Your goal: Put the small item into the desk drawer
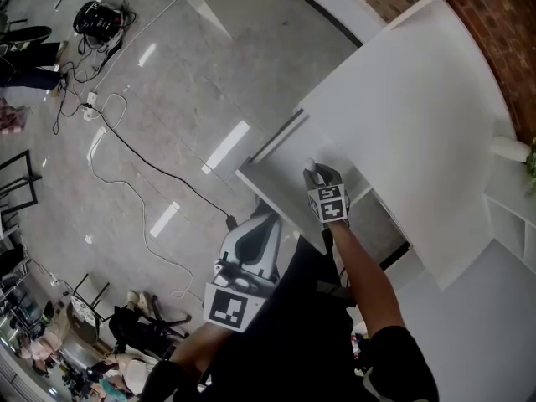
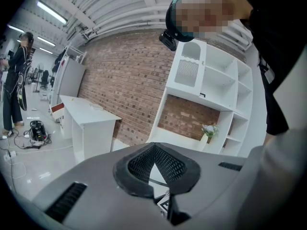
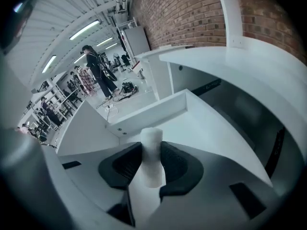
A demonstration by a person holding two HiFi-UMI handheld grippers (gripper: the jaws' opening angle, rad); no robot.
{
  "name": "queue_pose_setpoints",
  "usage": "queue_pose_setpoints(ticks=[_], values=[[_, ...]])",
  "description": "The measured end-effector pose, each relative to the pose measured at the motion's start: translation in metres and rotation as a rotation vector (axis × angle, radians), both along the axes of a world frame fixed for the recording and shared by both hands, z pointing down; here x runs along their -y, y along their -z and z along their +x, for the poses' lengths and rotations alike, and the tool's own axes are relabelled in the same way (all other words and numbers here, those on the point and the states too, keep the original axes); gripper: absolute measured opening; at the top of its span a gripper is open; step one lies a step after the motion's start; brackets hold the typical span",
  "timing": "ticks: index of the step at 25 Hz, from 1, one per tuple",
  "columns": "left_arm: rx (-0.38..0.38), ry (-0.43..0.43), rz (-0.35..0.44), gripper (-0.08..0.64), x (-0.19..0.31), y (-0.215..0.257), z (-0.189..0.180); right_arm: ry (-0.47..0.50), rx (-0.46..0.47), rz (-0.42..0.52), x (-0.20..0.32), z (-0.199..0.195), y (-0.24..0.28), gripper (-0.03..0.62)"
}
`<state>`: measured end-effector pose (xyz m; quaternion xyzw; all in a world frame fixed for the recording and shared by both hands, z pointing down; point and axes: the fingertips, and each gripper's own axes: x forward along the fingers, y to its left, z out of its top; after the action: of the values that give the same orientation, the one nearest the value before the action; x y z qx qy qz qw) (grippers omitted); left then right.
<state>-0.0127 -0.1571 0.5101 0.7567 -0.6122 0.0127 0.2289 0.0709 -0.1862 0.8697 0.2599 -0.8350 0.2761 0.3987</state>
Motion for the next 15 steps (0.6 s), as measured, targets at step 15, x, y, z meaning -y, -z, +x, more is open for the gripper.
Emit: queue_pose_setpoints(ticks=[15], values=[[-0.017, 0.025, -0.045, 0.025, 0.004, -0.028, -0.008, -0.017, -0.087, -0.112, -0.006, 0.009, -0.069, 0.140]])
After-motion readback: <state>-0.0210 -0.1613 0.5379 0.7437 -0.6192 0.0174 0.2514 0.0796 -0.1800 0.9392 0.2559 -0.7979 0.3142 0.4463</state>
